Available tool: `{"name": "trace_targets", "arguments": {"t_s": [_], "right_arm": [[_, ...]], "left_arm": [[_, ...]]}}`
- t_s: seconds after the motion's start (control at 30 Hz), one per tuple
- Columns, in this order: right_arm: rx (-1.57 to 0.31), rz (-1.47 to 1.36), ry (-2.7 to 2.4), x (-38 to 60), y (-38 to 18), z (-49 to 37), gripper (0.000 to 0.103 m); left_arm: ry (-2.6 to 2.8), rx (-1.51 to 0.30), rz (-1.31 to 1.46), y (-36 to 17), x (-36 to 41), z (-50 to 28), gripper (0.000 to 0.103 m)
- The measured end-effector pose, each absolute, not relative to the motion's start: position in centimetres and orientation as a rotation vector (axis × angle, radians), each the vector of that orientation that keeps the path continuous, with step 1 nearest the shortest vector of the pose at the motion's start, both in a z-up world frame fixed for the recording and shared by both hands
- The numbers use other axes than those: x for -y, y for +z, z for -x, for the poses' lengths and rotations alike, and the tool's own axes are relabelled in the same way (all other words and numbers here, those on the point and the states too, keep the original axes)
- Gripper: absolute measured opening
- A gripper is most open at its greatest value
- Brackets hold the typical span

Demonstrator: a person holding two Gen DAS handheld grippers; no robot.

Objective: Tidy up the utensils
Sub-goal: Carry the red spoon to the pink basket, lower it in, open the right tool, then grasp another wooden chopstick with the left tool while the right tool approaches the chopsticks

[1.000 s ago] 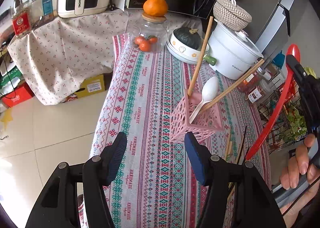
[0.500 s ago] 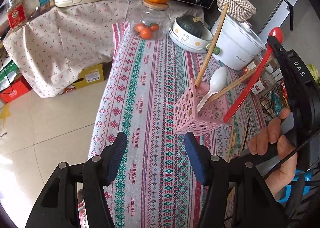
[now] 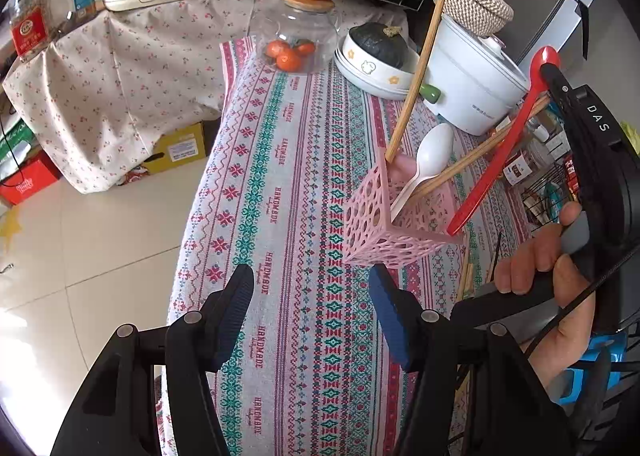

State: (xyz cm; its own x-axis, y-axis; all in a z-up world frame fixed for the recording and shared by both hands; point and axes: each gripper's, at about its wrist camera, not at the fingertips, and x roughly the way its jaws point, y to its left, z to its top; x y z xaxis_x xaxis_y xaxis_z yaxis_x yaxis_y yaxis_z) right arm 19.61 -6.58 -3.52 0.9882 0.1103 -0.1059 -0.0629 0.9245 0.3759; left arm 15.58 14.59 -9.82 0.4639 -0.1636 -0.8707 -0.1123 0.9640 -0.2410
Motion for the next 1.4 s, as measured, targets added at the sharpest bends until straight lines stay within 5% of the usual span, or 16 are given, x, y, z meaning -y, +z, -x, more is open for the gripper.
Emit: {"name": "trace_targets", "arguments": {"t_s": [0.57,0.73,0.87,1.03,1.4], "right_arm": [[-0.161,-0.382,0.134,5.6,-4.2,-19.1,0.009],[-0.192,-0.383,0.149,6.9,-2.8,-18.6,0.036],[-0.264,-0.312,0.151,8.5,-1.2,-18.0,0.043],[-0.421,-0.244,0.134,11.6,-0.7,-17.1,0.063],[-0.776,-0.113,0.034,18.1,-4.0,-15.0,0.085]], "left_arm": [[-0.026,-1.084,0.303,-9.7,-15.1,-15.6,0.063],[-0.040,-1.074,0.298,-9.4,-14.7,-15.4,0.063],[-0.053,-1.071,0.295,-9.2,-14.2,-15.1,0.072],[-0.060,-1.079,0.277,-9.3,-13.1,-14.7,0.079],[-0.094,-1.073,0.134,-9.5,-7.1,-13.7,0.082]]}}
